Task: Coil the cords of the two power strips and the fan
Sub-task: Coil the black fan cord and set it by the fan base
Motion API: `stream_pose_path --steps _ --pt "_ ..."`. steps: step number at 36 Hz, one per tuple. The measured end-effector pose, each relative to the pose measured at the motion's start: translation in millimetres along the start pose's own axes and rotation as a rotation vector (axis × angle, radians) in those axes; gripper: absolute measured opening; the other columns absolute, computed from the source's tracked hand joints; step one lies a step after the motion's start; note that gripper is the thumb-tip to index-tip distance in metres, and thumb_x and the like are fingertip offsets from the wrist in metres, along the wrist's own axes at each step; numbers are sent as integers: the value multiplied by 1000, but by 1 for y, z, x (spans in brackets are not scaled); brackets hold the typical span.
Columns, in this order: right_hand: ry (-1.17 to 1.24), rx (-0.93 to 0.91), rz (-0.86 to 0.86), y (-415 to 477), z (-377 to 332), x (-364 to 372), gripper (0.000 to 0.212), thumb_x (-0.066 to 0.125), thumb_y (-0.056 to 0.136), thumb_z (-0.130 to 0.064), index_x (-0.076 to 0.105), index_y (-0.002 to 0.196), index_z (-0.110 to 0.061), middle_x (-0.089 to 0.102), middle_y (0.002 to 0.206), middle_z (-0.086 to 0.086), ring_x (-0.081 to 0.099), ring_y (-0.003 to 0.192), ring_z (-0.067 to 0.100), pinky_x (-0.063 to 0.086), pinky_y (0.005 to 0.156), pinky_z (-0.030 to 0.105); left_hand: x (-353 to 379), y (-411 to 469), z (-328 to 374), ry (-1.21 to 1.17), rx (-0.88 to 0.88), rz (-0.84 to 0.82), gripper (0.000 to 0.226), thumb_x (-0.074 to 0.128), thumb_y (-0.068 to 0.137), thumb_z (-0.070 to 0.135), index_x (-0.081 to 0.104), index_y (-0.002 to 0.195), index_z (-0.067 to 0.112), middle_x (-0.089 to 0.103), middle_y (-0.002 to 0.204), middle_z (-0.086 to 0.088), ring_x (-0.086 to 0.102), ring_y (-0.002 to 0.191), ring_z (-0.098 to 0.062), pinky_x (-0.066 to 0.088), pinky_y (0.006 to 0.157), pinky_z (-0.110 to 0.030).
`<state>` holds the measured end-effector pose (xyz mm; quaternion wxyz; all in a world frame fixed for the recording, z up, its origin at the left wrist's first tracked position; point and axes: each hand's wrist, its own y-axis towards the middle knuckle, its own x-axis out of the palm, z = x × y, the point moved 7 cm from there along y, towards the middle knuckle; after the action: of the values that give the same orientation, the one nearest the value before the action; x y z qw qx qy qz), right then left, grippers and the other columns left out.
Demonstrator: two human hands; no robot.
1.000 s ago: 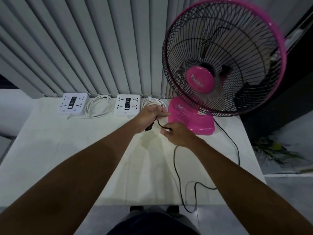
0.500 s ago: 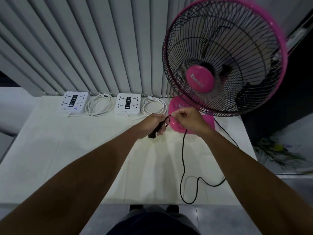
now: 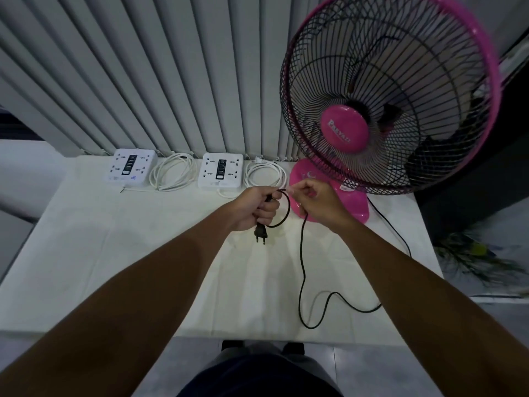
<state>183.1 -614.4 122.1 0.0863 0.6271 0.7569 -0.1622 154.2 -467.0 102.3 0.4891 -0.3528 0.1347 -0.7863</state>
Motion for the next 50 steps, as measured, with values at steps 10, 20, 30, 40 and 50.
stream_pose_path --steps 10,20,30,40,50 --pt "143 280 -268 -28 36 23 37 37 108 -42 51 87 -15 50 68 2 52 67 20 51 91 51 -9 1 18 -363 117 -57 27 39 93 30 43 68 22 14 48 9 7 39 -10 11 39 -25" --pt "-375 52 -164 -25 48 9 21 50 100 -26 71 97 -27 62 66 -19 57 54 -7 41 52 16 -38 -3 38 -232 235 107 29 34 106 26 49 83 19 27 52 5 23 42 -12 30 49 -26" --pt "-589 -366 -436 -23 -13 50 24 63 96 -20 75 116 -18 64 98 -17 56 87 -2 45 82 23 -20 2 32 73 285 111 35 25 110 28 48 88 13 75 101 -21 73 96 -31 58 87 -34" --pt "-186 -343 -113 -10 -41 15 10 87 76 -22 78 81 -21 74 76 -12 66 65 1 49 60 16 -23 0 19 343 226 259 33 32 108 35 47 92 11 59 53 -7 53 45 -20 42 58 -31" --pt "-236 -146 -123 3 -9 11 36 72 91 -35 69 125 -21 71 113 -7 65 105 6 51 89 25 -1 2 8 225 77 176 35 37 104 32 50 78 11 22 43 3 13 40 -12 26 47 -29"
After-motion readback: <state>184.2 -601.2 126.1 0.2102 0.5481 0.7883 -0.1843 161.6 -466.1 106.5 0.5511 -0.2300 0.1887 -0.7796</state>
